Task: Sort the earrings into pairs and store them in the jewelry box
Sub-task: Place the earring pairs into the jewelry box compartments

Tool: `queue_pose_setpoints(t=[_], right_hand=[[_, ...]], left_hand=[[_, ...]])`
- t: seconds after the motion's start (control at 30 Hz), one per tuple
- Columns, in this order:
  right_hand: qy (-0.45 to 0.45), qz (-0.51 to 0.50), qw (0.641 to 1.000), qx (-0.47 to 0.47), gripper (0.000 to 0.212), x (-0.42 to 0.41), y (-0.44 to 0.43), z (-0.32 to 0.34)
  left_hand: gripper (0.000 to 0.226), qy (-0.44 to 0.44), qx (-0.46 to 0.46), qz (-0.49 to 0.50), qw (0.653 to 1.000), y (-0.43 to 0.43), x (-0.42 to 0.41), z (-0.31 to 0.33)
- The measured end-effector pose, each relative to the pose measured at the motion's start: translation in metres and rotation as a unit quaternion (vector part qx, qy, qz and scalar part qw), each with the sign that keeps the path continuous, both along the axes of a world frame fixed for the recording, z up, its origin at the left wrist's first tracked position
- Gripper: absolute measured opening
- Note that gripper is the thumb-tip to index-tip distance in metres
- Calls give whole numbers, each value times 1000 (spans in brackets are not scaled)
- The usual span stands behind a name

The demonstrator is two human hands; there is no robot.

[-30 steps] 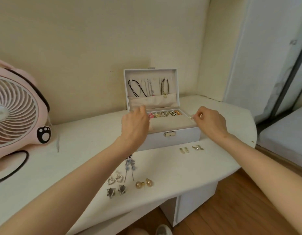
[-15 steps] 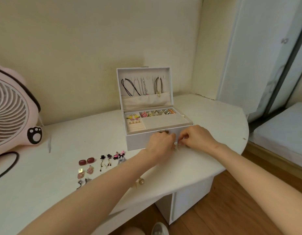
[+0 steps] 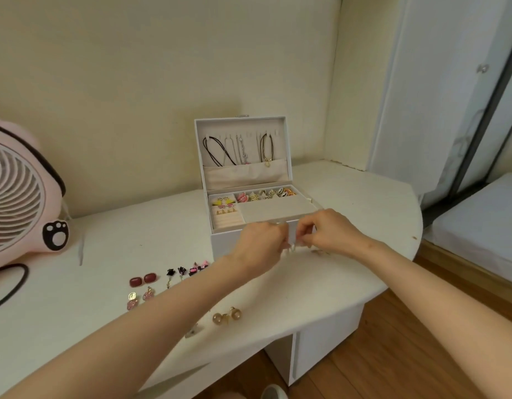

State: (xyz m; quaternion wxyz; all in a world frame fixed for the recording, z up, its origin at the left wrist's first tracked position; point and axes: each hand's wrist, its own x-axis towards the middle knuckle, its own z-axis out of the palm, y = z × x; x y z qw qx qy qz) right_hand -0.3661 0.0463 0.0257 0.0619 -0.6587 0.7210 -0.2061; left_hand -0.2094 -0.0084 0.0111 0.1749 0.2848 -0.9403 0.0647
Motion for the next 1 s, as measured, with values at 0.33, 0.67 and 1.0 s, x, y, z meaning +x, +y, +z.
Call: queue_pose_setpoints(t=[0.33, 0.67, 1.0], right_hand=[[-148, 86, 981, -96, 9, 35, -43, 33], [-128, 76, 988, -37, 14, 65, -97, 23], [-88, 36, 995, 7, 21, 71, -115, 18]], left_hand=[[8, 144, 2, 38, 989, -40, 70, 41], [9, 78, 48, 113, 989, -79, 78, 32], [16, 6, 100, 130, 986, -98, 66, 37]])
